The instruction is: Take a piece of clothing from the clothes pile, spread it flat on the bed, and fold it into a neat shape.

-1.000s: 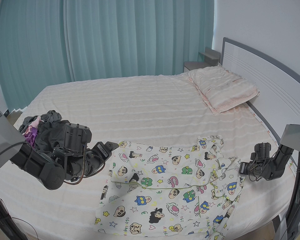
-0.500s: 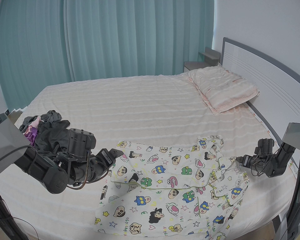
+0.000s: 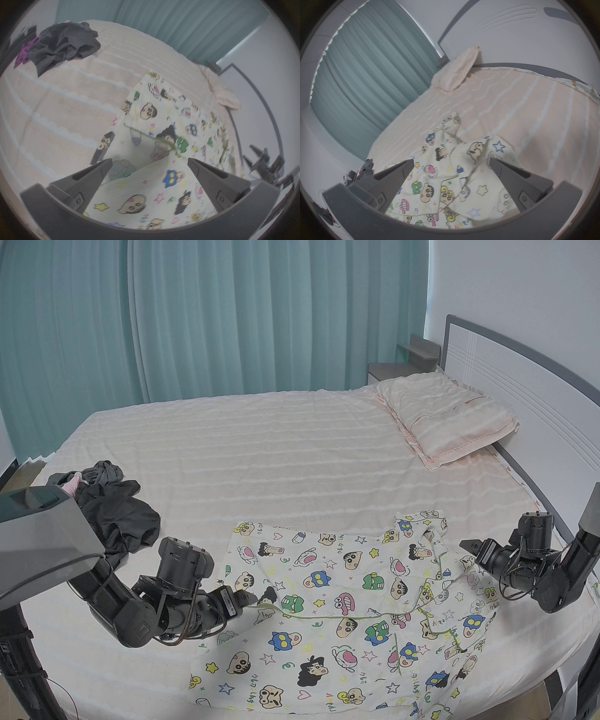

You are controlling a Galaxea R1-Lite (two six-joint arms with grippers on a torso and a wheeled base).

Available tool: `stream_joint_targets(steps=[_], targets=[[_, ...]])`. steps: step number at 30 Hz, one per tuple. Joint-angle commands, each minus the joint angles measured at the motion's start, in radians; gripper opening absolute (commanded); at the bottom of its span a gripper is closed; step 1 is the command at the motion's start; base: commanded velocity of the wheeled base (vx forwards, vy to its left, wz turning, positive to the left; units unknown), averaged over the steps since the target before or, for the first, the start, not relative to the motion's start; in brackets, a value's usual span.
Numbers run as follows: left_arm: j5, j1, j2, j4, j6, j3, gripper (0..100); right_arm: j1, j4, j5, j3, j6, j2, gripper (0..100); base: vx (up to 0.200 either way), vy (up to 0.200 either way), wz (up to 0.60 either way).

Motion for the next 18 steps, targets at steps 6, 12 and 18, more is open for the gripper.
stream_joint_targets(steps=[6,12,18], targets=[[-0.009,0.024,0.092,-0.017,0.215,0.092,100,0.058,-0.215,0.050,0.164,0.002,0.039,100,0.000,0.000,0.00],[-0.060,0.075,0.129,-0.150,0.334,0.158,100,0.088,-0.238,0.057,0.187,-0.001,0.033,100,0.000,0.000,0.00],[-0.161,0.101,0.130,-0.294,0.419,0.266,100,0.101,-0.247,0.059,0.190,0.000,0.034,100,0.000,0.000,0.00]])
